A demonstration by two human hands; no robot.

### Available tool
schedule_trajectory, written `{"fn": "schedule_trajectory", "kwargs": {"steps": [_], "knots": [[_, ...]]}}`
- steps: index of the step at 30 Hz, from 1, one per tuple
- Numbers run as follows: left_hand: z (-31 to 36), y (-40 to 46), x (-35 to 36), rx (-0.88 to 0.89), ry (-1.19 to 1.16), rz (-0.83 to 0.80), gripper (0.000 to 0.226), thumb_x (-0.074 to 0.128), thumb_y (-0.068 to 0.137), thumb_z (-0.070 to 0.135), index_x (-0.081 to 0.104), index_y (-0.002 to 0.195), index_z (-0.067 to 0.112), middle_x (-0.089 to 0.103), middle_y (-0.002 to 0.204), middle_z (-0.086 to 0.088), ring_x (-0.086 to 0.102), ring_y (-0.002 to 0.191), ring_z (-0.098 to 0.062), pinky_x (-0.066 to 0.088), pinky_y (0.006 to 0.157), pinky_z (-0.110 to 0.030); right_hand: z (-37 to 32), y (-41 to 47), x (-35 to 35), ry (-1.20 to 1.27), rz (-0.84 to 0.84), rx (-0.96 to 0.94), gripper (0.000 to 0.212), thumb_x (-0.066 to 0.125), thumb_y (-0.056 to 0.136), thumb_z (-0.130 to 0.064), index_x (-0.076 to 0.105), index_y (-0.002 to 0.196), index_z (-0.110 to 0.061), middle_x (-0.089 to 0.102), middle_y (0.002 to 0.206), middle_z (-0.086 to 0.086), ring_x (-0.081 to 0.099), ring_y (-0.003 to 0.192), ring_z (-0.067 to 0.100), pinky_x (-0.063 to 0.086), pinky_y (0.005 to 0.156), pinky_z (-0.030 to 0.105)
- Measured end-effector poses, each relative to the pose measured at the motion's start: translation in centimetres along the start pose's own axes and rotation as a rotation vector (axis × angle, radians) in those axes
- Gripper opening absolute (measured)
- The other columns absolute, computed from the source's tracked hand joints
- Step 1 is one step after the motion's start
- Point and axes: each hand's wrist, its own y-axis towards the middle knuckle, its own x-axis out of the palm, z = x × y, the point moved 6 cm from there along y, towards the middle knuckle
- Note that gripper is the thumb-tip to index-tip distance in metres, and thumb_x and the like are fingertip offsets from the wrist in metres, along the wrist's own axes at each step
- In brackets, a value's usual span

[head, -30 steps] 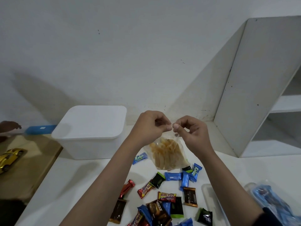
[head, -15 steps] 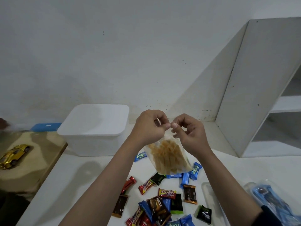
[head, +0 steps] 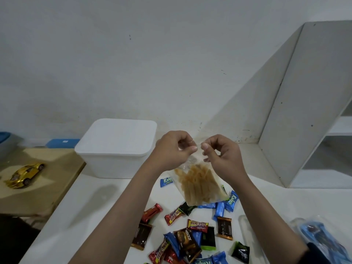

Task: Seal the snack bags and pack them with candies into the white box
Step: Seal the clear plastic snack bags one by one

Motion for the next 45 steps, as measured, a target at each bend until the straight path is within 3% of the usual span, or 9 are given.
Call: {"fn": "schedule_trajectory", "kwargs": {"steps": [9,17,20,25,31,38,40,43,45], "knots": [[0.6,1.1,0.0,0.042,0.021,0.070,0.023,0.073,0.075,0.016,0.062,0.060,0.029,0.064,0.063,0.014,0.061,0.074,-0.003,0.044,0.094,-0.049,-0.1,0.7,0.0,0.025,-0.051,0.049,0.010,0.068,0.084,-0.010,0.064,0.076,-0.014,0.060,0.067,-0.008,0.060,0.069,0.019,0.055,0.060,0.054],[0.4,1.3,0.9,0.040,-0.021,0.060,0.022,0.075,0.076,0.012,0.062,0.063,0.026,0.063,0.062,0.012,0.059,0.068,-0.001,0.046,0.086,-0.034,-0.1,1.2,0.1,-0.161,-0.091,-0.056,0.012,0.059,0.089,-0.012,0.058,0.078,-0.017,0.057,0.075,-0.017,0.055,0.071,0.009,0.053,0.061,0.052],[0.2,1.3,0.6,0.056,-0.050,0.025,0.013,0.077,0.075,0.017,0.066,0.075,0.025,0.065,0.068,0.011,0.058,0.068,0.001,0.047,0.080,-0.025,-0.1,1.1,0.2,-0.181,-0.071,-0.077,0.012,0.058,0.090,-0.012,0.057,0.078,-0.017,0.057,0.075,-0.019,0.054,0.071,0.009,0.054,0.064,0.050],[-0.1,1.1,-0.3,0.076,-0.068,-0.059,0.037,0.072,0.078,0.007,0.063,0.107,0.028,0.068,0.077,0.008,0.060,0.072,0.002,0.046,0.064,-0.005,0.2,1.1,0.0,-0.177,-0.037,-0.063,0.014,0.056,0.091,-0.011,0.057,0.079,-0.018,0.057,0.073,-0.021,0.055,0.072,0.011,0.055,0.067,0.050],[-0.2,0.9,-1.2,0.044,-0.037,-0.007,0.038,0.070,0.075,-0.001,0.058,0.102,0.023,0.068,0.069,0.005,0.057,0.061,0.003,0.043,0.058,-0.006,0.2,1.1,0.2,-0.021,-0.071,0.043,0.012,0.065,0.087,-0.013,0.063,0.076,-0.015,0.060,0.072,-0.004,0.062,0.079,0.030,0.056,0.068,0.053],[0.1,0.7,-0.2,0.005,-0.015,-0.001,0.039,0.062,0.072,-0.008,0.047,0.094,0.020,0.066,0.067,-0.001,0.061,0.061,-0.004,0.049,0.061,-0.019,-0.9,1.2,1.0,-0.201,-0.175,0.011,0.015,0.069,0.084,-0.014,0.063,0.074,-0.024,0.066,0.075,-0.010,0.063,0.081,0.005,0.055,0.069,0.031],[0.1,0.7,0.0,0.010,-0.022,-0.005,0.039,0.062,0.073,-0.008,0.046,0.093,0.020,0.065,0.069,-0.001,0.061,0.062,-0.001,0.047,0.061,-0.014,-1.4,1.1,0.9,-0.294,-0.146,-0.046,0.013,0.067,0.085,-0.014,0.061,0.075,-0.020,0.063,0.074,-0.014,0.059,0.080,-0.004,0.048,0.068,0.013],[0.3,0.5,0.0,0.027,-0.053,-0.028,0.035,0.072,0.076,0.004,0.052,0.098,0.022,0.067,0.076,0.002,0.058,0.063,0.004,0.044,0.060,-0.007,-1.6,1.0,0.6,-0.385,-0.102,-0.098,0.010,0.064,0.087,-0.012,0.061,0.078,-0.016,0.060,0.074,-0.017,0.055,0.077,-0.013,0.039,0.064,0.001],[-0.1,0.5,-0.4,0.020,0.023,-0.028,0.026,0.076,0.076,0.017,0.060,0.095,0.024,0.066,0.078,0.009,0.062,0.073,-0.003,0.049,0.070,-0.017,-1.5,1.0,0.0,-0.372,-0.074,-0.091,0.013,0.063,0.088,-0.011,0.060,0.077,-0.018,0.060,0.072,-0.017,0.056,0.075,-0.012,0.039,0.063,0.002]]}}
